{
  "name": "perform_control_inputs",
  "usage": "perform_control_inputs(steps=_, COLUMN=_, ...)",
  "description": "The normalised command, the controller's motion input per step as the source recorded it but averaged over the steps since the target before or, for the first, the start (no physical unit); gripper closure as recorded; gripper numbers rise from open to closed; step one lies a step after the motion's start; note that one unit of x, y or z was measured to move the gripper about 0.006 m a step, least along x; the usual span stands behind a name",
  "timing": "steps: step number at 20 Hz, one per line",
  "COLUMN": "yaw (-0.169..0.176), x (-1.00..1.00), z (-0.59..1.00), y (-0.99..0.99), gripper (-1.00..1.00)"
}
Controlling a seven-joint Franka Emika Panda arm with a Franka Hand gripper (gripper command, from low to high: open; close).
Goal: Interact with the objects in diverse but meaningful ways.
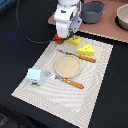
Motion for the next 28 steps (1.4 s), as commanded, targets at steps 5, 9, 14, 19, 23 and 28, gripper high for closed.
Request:
perform_control_inputs(steps=5, yaw=-0.120, x=0.53, z=0.97, y=0.23, gripper=-1.00)
perform_control_inputs(steps=9, yaw=-0.117, x=0.79, z=0.86, y=0.10, gripper=-1.00)
perform_control_inputs(steps=14, yaw=-0.107, x=0.83, z=0.67, y=0.01, gripper=-1.00)
perform_control_inputs(steps=19, yaw=-0.079, x=0.88, z=0.42, y=0.00, gripper=-1.00)
perform_control_inputs(steps=23, yaw=-0.023, x=0.86, z=0.25, y=0.00, gripper=-1.00)
perform_control_inputs(steps=28, yaw=0.062, x=0.72, z=0.59, y=0.00, gripper=-1.00)
